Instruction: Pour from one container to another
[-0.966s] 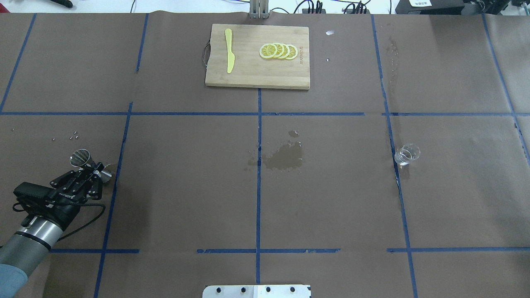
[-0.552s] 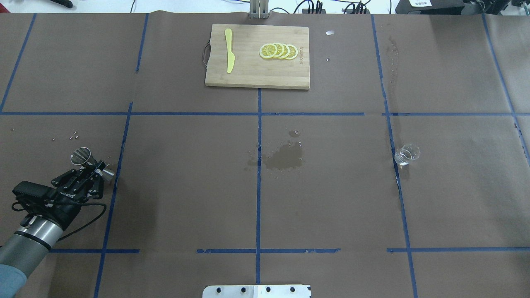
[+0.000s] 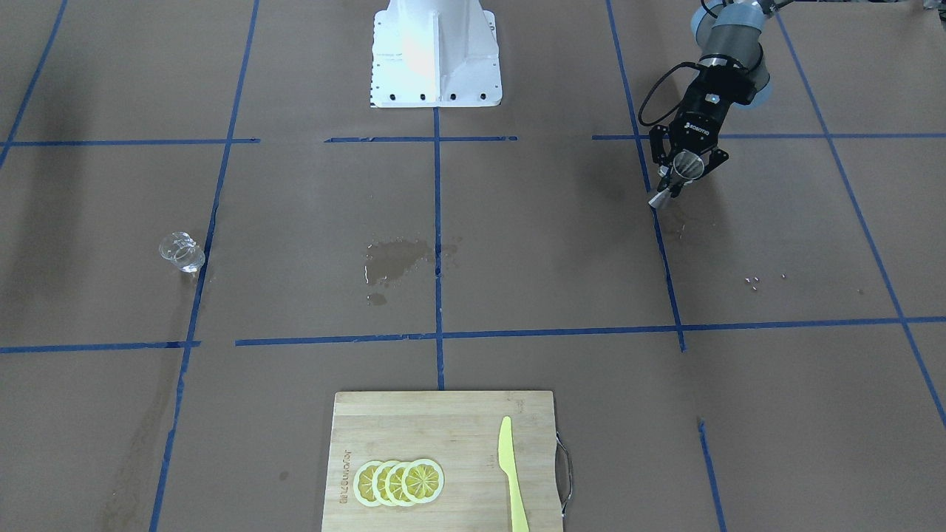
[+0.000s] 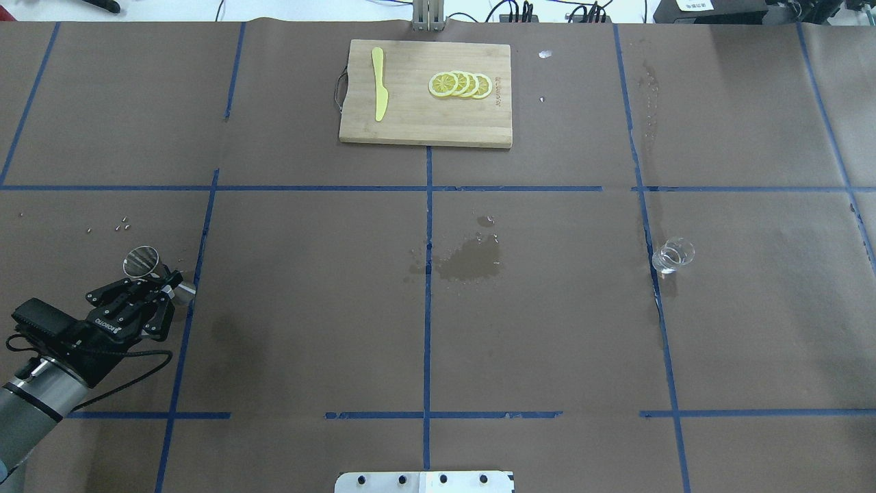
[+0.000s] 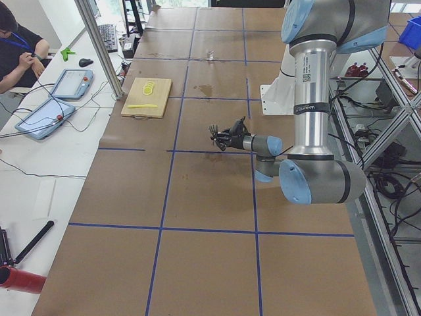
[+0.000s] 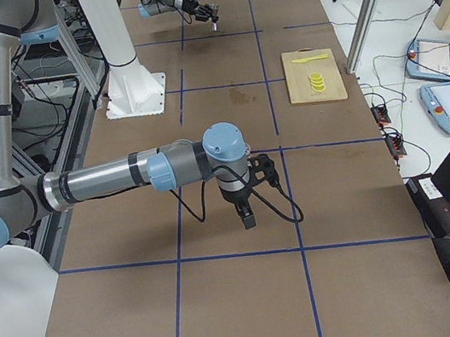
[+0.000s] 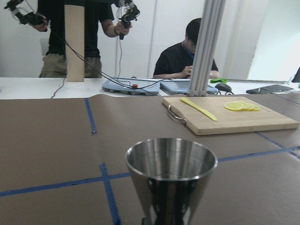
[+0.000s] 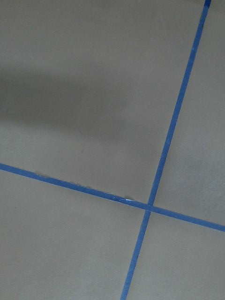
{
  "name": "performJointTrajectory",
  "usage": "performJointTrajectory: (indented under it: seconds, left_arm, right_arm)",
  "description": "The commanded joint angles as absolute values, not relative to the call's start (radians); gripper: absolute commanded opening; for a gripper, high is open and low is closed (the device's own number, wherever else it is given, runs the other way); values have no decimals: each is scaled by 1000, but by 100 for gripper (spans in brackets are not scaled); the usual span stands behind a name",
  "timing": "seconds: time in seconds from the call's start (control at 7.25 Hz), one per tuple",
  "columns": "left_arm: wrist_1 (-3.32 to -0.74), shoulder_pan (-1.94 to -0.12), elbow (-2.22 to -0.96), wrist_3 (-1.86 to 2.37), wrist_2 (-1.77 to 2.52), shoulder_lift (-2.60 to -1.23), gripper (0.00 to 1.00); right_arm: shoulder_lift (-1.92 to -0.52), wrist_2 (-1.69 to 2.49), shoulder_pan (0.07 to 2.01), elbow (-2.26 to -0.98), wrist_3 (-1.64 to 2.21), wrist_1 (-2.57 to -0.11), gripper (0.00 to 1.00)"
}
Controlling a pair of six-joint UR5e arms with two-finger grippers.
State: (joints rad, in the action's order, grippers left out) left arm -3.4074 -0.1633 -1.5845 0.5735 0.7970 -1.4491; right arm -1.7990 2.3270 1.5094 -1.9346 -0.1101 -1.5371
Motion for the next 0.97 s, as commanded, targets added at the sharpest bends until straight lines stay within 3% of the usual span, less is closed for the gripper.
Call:
performJointTrajectory:
  seconds: [0.0,0.41,0.83]
  left_arm:
    - [-3456,-277,-1585,244,1071,-1448,0]
    - [-3453,-495,-1603,115,1619,-1525,0]
    - [-3221,-587,-1575,112,1949,-1794,0]
  right_arm:
    - [-1799,2327,1509,-1934,-109,-1537,100]
    - [-1798,2327,1509,-1934,-109,-1537,100]
    - [-1796,2327,1509,-1936,-109,-1537,100]
